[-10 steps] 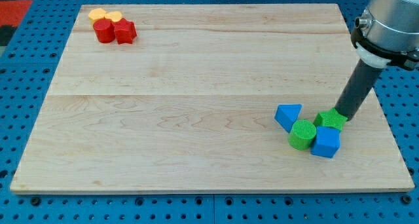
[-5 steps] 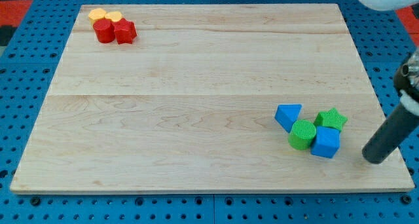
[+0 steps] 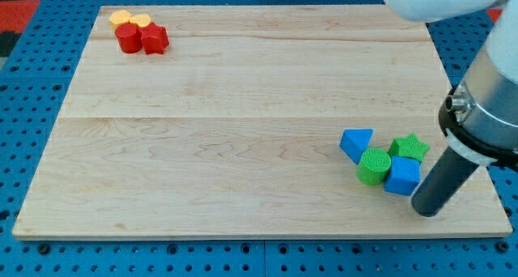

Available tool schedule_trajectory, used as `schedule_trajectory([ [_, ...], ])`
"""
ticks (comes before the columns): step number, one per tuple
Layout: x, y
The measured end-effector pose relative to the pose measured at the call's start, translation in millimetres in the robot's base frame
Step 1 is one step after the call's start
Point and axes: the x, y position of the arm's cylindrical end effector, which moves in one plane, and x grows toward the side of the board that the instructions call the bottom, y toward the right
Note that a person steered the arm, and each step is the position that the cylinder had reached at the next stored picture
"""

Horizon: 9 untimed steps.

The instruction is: Push blue cube along with green circle towards center

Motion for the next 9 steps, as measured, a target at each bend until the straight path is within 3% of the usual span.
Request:
schedule_trajectory([
  [1,-4,29],
  [3,-29,12],
  [6,-28,-105],
  [8,-72,-128],
  [9,-73,-134],
])
